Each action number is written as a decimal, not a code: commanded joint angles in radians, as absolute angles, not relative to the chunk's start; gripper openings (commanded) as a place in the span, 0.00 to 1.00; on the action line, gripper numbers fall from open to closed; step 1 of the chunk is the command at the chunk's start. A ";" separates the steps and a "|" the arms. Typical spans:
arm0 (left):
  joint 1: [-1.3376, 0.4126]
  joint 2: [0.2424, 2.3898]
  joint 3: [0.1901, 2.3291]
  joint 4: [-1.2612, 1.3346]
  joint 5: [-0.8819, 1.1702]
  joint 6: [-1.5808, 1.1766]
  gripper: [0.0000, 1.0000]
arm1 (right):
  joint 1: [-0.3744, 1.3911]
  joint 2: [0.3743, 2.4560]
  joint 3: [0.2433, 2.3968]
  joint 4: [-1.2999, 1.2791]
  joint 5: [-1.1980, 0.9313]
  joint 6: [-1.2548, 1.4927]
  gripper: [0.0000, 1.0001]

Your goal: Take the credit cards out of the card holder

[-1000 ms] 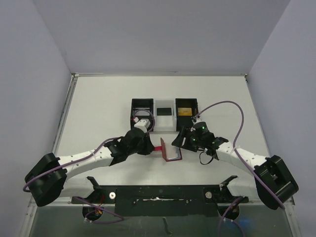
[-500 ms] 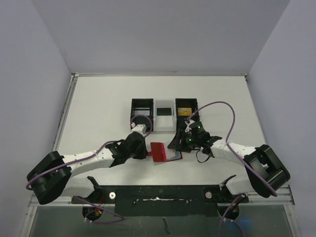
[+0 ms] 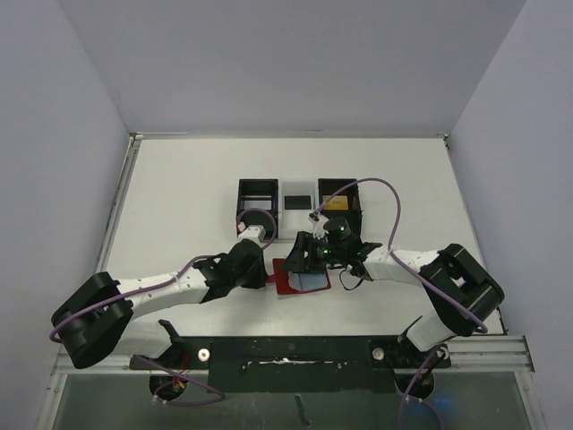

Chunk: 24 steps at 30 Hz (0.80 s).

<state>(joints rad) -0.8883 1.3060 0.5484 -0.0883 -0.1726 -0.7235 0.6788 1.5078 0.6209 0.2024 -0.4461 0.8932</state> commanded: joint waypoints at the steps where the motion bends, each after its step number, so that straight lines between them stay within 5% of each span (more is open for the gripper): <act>1: -0.880 1.311 0.554 -0.022 -0.184 -0.743 0.00 | 0.681 1.545 0.645 0.316 -0.505 0.913 0.59; 6: -0.868 1.299 0.557 -0.048 -0.193 -0.774 0.04 | 0.679 1.583 0.650 0.248 -0.428 0.912 0.53; 11: -0.857 1.227 0.542 -0.065 -0.193 -0.804 0.44 | 0.679 1.582 0.640 0.249 -0.402 0.922 0.47; 14: -0.853 1.181 0.516 -0.023 -0.195 -0.822 0.58 | 0.680 1.582 0.634 0.252 -0.379 0.937 0.52; 24: -0.849 1.111 0.578 0.003 -0.136 -0.803 0.54 | 0.672 1.583 0.622 0.360 -0.429 0.969 0.63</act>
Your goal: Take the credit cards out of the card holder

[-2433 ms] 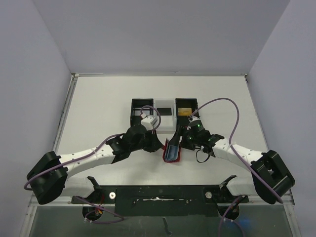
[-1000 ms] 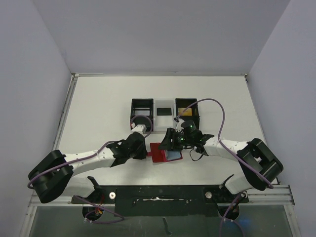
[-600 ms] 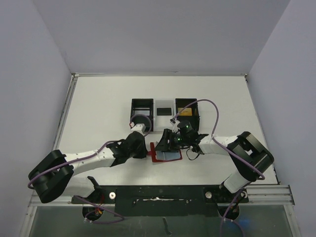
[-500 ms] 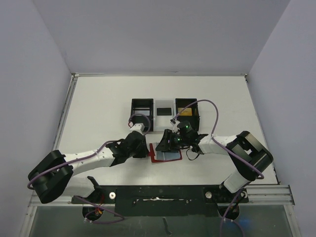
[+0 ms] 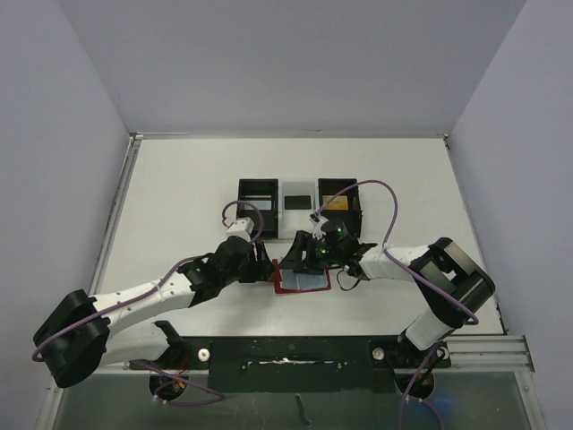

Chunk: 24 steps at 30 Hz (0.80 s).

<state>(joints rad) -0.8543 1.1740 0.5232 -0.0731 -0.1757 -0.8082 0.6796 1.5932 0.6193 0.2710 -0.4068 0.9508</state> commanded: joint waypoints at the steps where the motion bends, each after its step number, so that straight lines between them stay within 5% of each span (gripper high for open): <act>1: -0.849 1.108 0.579 0.016 -0.118 -0.793 0.51 | 0.672 1.589 0.627 0.358 -0.430 0.973 0.62; 9: -0.852 1.124 0.586 0.078 -0.024 -0.769 0.23 | 0.668 1.570 0.628 0.348 -0.379 0.985 0.36; 16: -0.868 1.163 0.601 0.142 0.065 -0.720 0.18 | 0.660 1.576 0.676 0.334 -0.440 0.951 0.53; 24: -0.881 1.263 0.588 0.235 0.169 -0.664 0.17 | 0.645 1.631 0.723 0.304 -0.476 0.937 0.42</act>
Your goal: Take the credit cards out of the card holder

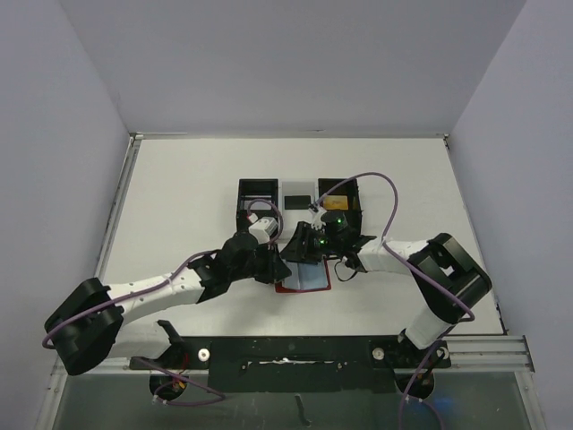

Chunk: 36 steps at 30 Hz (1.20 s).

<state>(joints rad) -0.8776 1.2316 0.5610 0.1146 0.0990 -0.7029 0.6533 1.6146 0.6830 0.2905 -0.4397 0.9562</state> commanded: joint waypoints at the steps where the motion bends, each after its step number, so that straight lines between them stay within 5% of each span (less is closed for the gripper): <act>1: -0.883 1.275 0.585 0.245 0.170 -0.663 0.17 | 0.646 1.633 0.726 0.294 -0.477 0.936 0.42; 9: -0.887 1.393 0.571 0.273 0.128 -0.637 0.17 | 0.603 1.556 0.732 0.186 -0.427 0.872 0.43; 20: -0.905 1.417 0.560 0.186 -0.065 -0.629 0.12 | 0.594 1.362 0.738 -0.198 -0.139 0.775 0.59; 36: -0.905 1.442 0.564 0.142 -0.063 -0.630 0.25 | 0.610 1.441 0.690 -0.165 -0.203 0.774 0.45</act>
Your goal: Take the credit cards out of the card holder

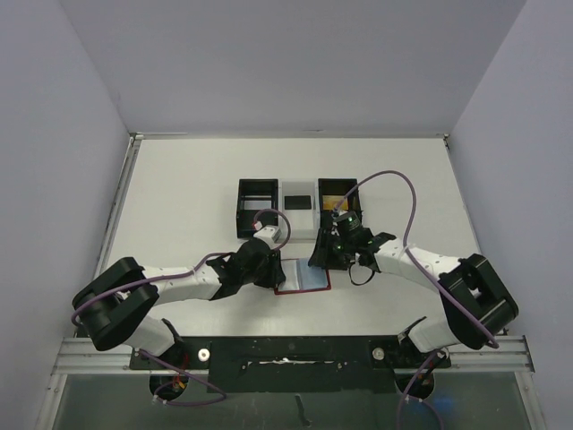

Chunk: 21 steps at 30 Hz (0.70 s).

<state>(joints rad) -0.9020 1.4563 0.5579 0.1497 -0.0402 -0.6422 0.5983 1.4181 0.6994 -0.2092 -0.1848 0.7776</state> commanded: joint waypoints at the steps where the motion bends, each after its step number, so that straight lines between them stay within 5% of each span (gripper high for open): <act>1: -0.905 1.442 0.562 0.137 -0.067 -0.628 0.25 | 0.612 1.449 0.692 -0.163 -0.209 0.773 0.45; 21: -0.905 1.431 0.558 0.127 -0.085 -0.619 0.15 | 0.667 1.425 0.765 -0.126 -0.277 0.759 0.14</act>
